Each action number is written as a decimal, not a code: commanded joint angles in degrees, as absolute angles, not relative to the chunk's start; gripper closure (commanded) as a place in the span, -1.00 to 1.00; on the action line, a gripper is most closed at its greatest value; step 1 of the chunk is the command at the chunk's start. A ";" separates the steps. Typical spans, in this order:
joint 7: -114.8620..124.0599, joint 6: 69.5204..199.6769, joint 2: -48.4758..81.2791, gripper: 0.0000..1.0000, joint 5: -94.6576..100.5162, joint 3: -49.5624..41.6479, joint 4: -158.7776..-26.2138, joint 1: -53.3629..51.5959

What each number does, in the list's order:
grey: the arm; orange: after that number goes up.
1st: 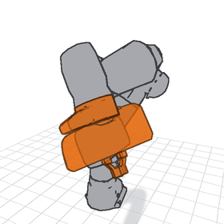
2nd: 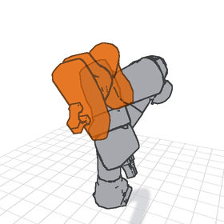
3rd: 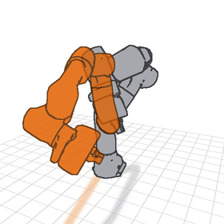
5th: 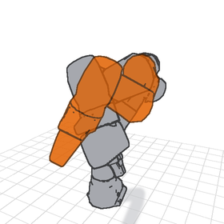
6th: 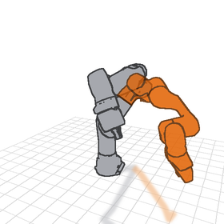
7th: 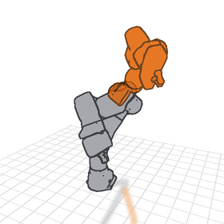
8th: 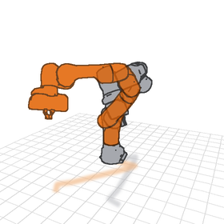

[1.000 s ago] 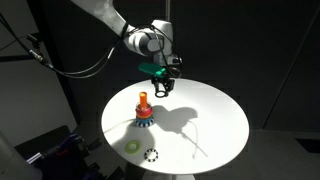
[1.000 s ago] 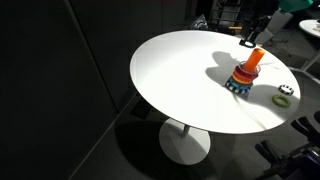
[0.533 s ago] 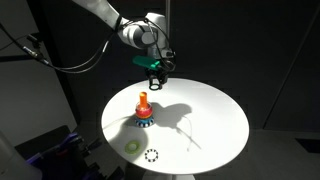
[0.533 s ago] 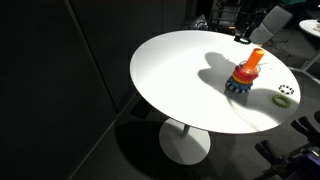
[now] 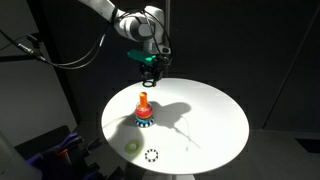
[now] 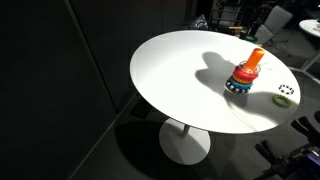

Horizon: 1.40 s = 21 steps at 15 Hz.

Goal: Put the green ring through the pole

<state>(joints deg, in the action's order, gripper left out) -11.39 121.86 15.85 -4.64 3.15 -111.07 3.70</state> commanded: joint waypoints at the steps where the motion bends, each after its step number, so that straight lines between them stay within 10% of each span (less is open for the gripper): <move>1: -12.42 118.97 14.88 0.11 -5.28 2.56 -111.82 3.37; 21: -12.17 117.98 14.84 0.11 -4.01 1.16 -115.73 3.41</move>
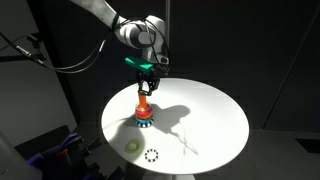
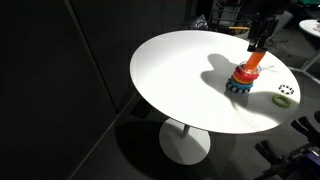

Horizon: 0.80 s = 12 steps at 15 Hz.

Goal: Put the green ring through the pole

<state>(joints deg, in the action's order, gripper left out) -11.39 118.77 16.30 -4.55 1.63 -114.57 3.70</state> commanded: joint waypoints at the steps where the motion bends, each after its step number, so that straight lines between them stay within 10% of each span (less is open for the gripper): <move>1: -12.24 118.03 14.59 0.11 -3.98 1.16 -116.04 3.40; 12: -9.86 123.20 10.49 0.11 1.44 0.57 -122.73 2.65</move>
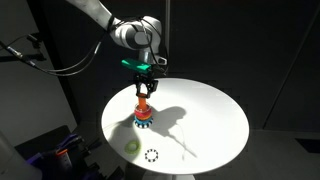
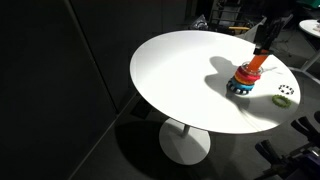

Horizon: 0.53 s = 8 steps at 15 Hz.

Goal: Put the green ring through the pole

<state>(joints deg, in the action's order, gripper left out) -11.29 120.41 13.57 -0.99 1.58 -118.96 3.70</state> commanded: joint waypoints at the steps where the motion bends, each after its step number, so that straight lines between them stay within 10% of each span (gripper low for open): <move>1: -9.26 124.50 9.57 0.11 2.40 0.48 -123.75 2.56; 8: -6.35 136.47 8.60 0.11 6.82 -0.15 -128.75 2.33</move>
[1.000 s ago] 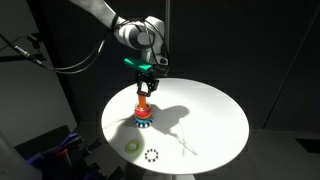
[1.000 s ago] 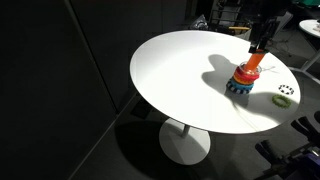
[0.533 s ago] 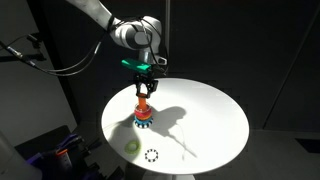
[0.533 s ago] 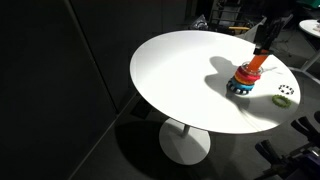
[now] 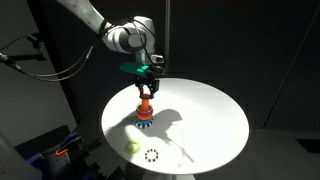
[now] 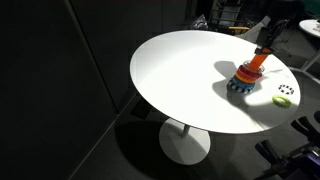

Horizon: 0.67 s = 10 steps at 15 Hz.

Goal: Put the green ring through the pole

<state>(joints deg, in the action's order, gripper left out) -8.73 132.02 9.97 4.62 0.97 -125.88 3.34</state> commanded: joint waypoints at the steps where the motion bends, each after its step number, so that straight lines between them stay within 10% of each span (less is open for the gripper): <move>1: -6.22 137.22 8.72 0.11 6.73 -0.15 -129.01 2.34; 2: -6.13 137.99 8.70 -0.02 6.69 -0.18 -129.26 2.31; 3: -6.45 138.37 8.62 -0.75 6.33 -0.15 -129.47 2.36; 4: -6.73 138.30 8.52 -0.88 6.02 -0.13 -129.61 2.43; 10: -8.79 136.13 8.14 -1.00 3.68 0.08 -130.41 2.96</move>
<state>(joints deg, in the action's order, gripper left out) -8.04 137.03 9.46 5.01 0.59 -129.56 3.15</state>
